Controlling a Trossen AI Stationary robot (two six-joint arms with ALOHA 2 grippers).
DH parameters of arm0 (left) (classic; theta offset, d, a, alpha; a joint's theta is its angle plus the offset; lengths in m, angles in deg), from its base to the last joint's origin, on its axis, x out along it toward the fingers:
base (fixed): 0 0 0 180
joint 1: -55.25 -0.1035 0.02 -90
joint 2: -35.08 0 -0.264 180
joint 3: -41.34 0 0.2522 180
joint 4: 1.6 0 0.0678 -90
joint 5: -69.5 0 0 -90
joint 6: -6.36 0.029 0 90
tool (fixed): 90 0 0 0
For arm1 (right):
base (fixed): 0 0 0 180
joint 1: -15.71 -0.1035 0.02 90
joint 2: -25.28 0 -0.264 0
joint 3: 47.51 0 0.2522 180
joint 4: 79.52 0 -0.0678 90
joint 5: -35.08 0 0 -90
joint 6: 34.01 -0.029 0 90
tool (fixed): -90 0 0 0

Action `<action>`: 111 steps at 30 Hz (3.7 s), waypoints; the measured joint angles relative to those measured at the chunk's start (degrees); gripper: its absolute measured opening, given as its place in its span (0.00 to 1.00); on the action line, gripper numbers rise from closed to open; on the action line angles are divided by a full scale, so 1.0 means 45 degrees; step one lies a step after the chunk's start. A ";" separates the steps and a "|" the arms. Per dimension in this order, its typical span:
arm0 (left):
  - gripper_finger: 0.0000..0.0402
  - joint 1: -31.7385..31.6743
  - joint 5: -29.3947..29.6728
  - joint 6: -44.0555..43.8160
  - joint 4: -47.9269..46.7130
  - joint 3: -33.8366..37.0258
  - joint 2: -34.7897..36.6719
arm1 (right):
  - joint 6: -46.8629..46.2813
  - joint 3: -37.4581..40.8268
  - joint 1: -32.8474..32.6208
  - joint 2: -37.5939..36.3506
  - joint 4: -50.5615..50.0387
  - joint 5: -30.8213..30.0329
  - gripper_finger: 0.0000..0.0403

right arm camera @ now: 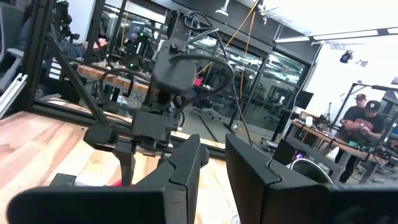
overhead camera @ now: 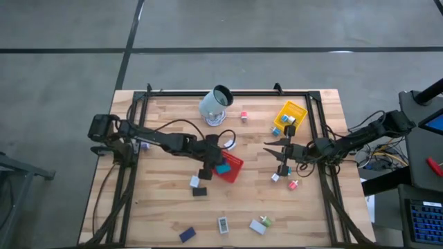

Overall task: Pick & Place Office items
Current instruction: Put the top blue digital clock into the red basket, then put the black digital clock into the red basket

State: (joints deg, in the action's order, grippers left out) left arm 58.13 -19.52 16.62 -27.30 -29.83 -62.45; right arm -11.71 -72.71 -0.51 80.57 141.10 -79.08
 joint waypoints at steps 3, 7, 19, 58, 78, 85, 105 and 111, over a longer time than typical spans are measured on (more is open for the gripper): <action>0.33 -0.0032 -0.0051 0.0119 -0.0099 -0.0134 -0.0213 | 0.0046 0.0000 0.0000 0.0000 0.0058 -0.0001 0.18; 0.33 -0.0060 -0.0268 0.0211 -0.0216 -0.0242 -0.0457 | 0.0097 0.0000 0.0000 -0.0005 0.0110 -0.0017 0.18; 0.33 -0.0152 -0.0403 0.0488 -0.0552 -0.0886 -0.1612 | 0.0126 0.0000 0.0000 -0.0005 0.0147 -0.0103 0.18; 0.52 -0.0279 -0.0983 0.0660 -0.0405 -0.1025 -0.2104 | 0.0141 0.0000 0.0000 -0.0010 0.0162 -0.0108 0.18; 0.52 -0.0164 -0.0549 0.0520 -0.1134 -0.1071 -0.0177 | 0.0102 0.0000 0.0000 -0.0010 0.0035 -0.0108 0.18; 0.52 0.0499 0.0656 -0.0735 -0.2807 -0.1051 0.0984 | 0.0090 0.0000 0.0000 -0.0010 -0.0021 -0.0108 0.18; 0.52 0.3620 0.0752 -0.4265 -0.4663 -0.0917 0.1624 | 0.0131 0.0000 0.0000 -0.0010 -0.0037 -0.0103 0.18; 0.52 0.4154 0.0794 -0.4575 -0.3416 -0.0374 0.1293 | 0.0131 0.0000 0.0000 -0.0010 -0.0033 -0.0103 0.18</action>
State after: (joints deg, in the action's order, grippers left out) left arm 76.82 -15.95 -3.97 -42.67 -31.52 -56.63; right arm -11.11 -72.71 -0.51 80.52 140.95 -79.55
